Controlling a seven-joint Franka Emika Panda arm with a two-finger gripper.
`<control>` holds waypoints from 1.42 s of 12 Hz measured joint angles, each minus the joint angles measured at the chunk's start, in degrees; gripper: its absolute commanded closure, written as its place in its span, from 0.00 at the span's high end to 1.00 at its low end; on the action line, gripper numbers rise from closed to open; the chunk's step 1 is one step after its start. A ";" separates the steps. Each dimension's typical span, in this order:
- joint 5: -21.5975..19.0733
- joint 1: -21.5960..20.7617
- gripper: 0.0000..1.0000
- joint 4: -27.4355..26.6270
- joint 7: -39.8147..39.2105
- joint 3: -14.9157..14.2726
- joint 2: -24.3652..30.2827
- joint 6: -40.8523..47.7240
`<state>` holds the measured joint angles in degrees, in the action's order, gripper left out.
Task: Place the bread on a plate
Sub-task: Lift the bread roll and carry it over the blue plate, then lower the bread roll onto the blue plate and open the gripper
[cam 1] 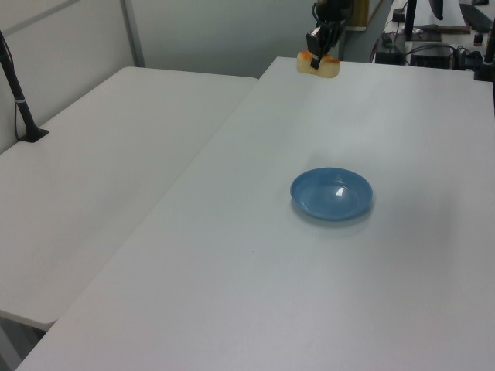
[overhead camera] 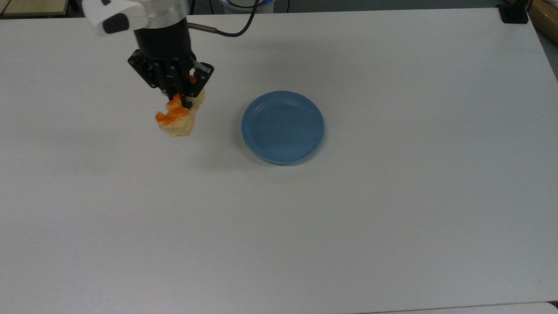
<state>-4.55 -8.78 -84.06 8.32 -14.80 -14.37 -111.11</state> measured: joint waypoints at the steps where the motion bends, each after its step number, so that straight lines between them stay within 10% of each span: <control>1: 0.00 -1.55 0.21 0.00 0.33 0.00 0.39 1.07; 17: 4.36 -17.45 0.28 -8.74 3.35 1.45 -5.85 2.36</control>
<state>-0.19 -26.22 -92.80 11.67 -13.36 -20.22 -108.75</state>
